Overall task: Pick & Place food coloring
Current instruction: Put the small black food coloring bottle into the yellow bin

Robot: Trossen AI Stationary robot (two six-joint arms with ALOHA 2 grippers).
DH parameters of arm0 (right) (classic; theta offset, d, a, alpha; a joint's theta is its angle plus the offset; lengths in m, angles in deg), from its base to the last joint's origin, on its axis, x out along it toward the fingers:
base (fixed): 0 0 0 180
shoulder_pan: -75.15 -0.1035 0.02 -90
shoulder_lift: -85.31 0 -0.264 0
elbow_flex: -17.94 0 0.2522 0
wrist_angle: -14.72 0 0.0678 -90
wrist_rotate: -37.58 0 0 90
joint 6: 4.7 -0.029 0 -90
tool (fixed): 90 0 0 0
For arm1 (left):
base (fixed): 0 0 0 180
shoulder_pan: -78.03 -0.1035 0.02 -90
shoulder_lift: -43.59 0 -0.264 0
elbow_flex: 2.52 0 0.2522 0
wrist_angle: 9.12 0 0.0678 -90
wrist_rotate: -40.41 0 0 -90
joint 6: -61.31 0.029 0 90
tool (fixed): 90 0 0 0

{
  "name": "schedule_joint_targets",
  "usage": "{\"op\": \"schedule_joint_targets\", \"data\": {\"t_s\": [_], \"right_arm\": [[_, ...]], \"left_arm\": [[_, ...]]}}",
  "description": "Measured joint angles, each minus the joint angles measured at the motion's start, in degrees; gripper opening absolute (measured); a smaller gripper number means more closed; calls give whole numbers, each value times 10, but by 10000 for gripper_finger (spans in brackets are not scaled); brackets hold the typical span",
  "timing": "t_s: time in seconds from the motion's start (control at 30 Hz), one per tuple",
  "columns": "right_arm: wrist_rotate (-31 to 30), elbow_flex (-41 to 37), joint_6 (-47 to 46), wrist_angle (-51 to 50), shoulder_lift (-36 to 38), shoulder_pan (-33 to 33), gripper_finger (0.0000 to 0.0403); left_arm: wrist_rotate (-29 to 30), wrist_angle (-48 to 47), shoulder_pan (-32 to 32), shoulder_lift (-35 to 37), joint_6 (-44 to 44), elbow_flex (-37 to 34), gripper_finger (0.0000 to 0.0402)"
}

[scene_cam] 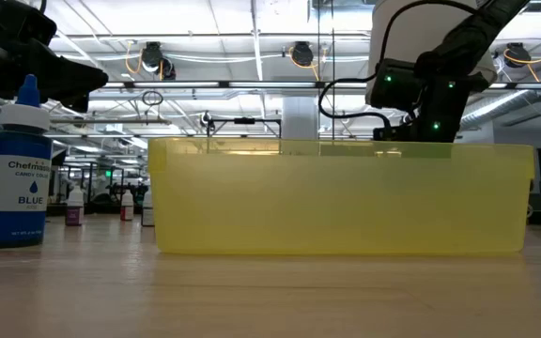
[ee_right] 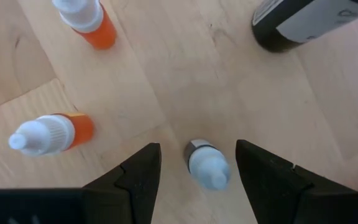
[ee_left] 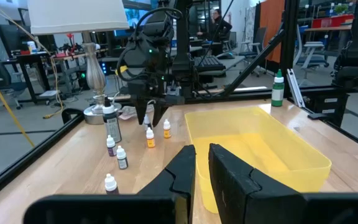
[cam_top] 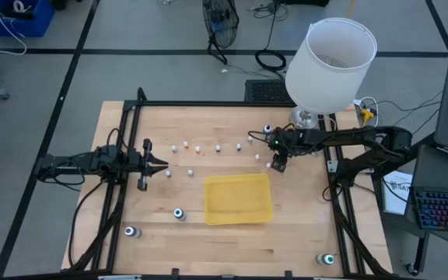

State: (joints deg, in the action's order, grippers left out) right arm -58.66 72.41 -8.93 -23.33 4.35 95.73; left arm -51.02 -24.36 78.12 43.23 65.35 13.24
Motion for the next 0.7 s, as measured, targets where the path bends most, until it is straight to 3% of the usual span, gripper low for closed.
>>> {"op": "schedule_joint_targets", "data": {"t_s": [0.7], "right_arm": [[3,0,2,-8,-1,12,181]], "left_arm": [[0,0,0,0,0,0,51]]}}
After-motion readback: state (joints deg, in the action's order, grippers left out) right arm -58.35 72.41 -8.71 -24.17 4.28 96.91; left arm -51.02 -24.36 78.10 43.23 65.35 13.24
